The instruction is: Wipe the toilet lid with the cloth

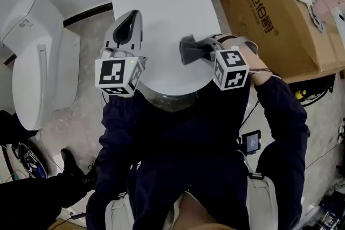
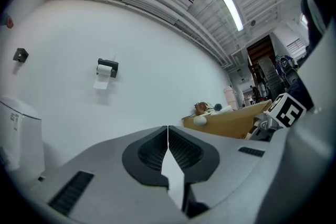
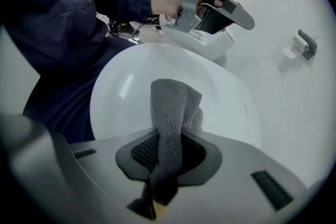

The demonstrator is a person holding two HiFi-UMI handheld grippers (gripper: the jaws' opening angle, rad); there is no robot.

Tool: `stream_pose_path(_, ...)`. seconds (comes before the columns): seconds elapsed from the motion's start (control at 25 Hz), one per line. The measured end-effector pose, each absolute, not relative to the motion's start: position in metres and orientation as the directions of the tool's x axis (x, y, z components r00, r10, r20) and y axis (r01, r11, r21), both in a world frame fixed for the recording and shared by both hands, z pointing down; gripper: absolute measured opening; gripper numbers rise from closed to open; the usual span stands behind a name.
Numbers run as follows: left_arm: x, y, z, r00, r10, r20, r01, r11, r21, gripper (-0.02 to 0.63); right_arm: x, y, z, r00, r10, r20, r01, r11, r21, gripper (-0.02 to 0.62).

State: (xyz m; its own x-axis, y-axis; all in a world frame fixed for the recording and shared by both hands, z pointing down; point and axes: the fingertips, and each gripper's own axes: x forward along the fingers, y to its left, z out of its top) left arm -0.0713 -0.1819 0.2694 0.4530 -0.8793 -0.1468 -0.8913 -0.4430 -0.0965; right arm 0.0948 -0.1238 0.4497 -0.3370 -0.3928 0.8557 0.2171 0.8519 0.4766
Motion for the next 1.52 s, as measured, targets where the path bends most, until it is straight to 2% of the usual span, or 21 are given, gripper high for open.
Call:
stream_pose_path(0.32,-0.067,-0.178,0.271,0.471,-0.869,-0.152,-0.882,-0.463,-0.089,0.017,0.103,-0.088,0.453,-0.309,-0.298,0.903,0.234,0.897,0.376,0.081)
stream_pose_path(0.48,-0.066,-0.178,0.268,0.474,-0.867,-0.153,-0.880,-0.464,-0.098,0.017,0.103,-0.087,0.447,-0.341,-0.264,0.902,0.245,0.902,0.357,0.081)
stream_pose_path(0.64,-0.070,-0.182,0.269,0.466,-0.872,-0.148,-0.884,-0.454,-0.107,0.017,0.093,-0.144,0.420,-0.426,-0.405,0.809,0.155,0.849,0.506,0.081)
stream_pose_path(0.84,-0.075,-0.188,0.274,0.442,-0.887,-0.134,-0.896,-0.430,-0.111,0.017,0.066,-0.259,0.384,-0.441,-0.595,0.672,0.059,0.728,0.683,0.081)
stream_pose_path(0.96,-0.084,-0.194,0.278,0.413,-0.903,-0.122,-0.910,-0.402,-0.102,0.017,0.041,-0.328,0.369,-0.442,-0.666,0.601,0.018,0.663,0.749,0.081)
stream_pose_path(1.08,-0.096,-0.199,0.278,0.379,-0.917,-0.124,-0.925,-0.370,-0.091,0.017,0.018,-0.382,0.365,-0.439,-0.714,0.545,-0.004,0.608,0.794,0.081)
stream_pose_path(1.32,-0.115,-0.209,0.280,0.326,-0.940,-0.103,-0.944,-0.318,-0.086,0.017,-0.012,-0.442,0.390,-0.396,-0.773,0.495,0.051,0.520,0.853,0.081)
stream_pose_path(1.52,-0.118,-0.216,0.288,0.312,-0.947,-0.080,-0.949,-0.307,-0.075,0.017,-0.019,-0.452,0.418,-0.367,-0.760,0.536,0.102,0.540,0.835,0.081)
